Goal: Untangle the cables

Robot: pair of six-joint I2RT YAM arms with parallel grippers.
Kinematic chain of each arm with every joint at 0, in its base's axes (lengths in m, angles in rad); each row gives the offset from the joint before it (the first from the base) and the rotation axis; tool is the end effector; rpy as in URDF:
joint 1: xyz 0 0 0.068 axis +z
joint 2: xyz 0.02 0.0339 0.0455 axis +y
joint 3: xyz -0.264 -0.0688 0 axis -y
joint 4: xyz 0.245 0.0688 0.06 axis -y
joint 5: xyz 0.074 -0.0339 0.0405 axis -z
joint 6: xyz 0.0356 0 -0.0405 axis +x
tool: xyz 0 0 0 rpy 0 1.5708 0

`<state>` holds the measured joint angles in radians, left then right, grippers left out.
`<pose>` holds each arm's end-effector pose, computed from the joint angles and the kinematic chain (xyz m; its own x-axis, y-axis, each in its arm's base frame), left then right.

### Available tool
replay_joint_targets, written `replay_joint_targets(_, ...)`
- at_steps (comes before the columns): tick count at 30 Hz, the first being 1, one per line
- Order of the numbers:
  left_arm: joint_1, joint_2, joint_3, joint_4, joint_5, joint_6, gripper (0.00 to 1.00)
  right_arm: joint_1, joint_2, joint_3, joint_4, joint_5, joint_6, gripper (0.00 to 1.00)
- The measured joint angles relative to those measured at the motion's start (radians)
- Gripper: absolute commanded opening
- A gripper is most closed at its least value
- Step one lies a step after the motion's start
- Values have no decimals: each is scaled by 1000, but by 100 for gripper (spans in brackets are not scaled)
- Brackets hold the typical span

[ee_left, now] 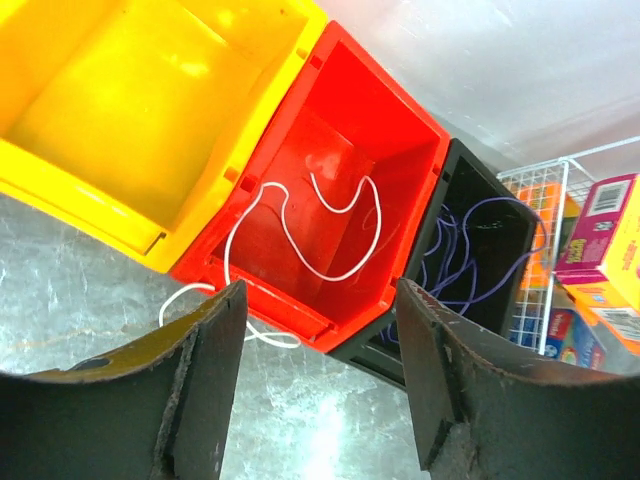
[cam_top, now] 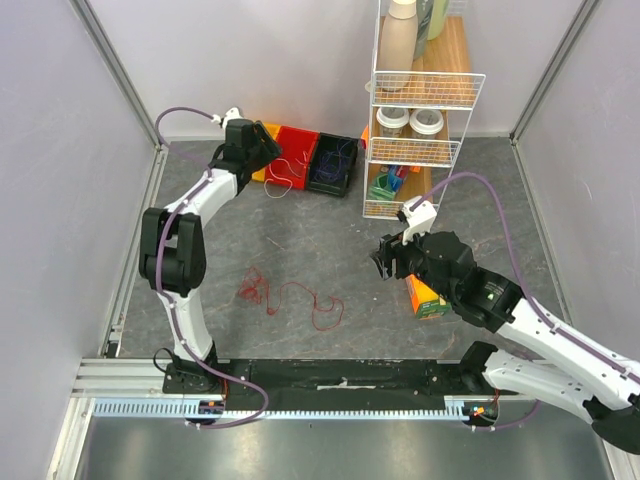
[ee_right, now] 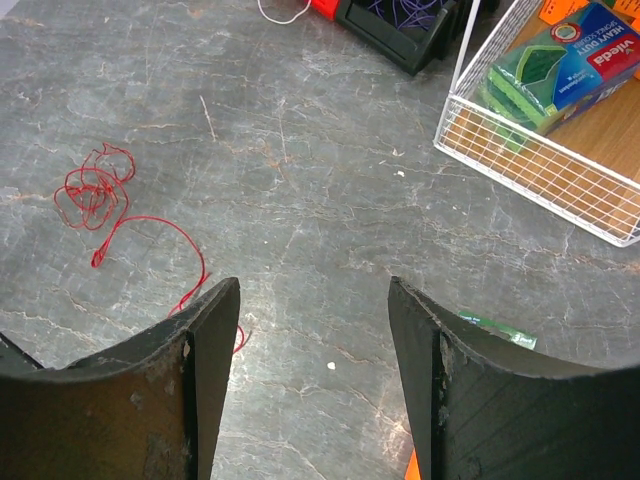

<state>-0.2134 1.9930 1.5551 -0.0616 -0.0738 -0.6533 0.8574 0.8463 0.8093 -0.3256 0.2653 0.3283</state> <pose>0.4615 -0.0973 0.2523 -0.4617 -0.5202 -0.7185 -0.1670 0.8465 -0.5055 0.1336 0.1401 0.3237 -0.4033 0.0095 -0.9150 -0.4640 0.8597 0.2134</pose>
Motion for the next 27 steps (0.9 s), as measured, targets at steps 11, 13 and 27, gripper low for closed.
replay_joint_targets(11, 29, -19, -190, 82, 64, -227, 62, 0, -29, -1, -3, -2, 10, 68)
replay_joint_targets(13, 29, 22, -169, 88, 90, -256, 64, 0, -29, -1, -5, -2, 11, 68)
replay_joint_targets(27, 28, 155, -53, 182, 169, -334, 6, 0, -8, -18, -5, -2, 9, 68)
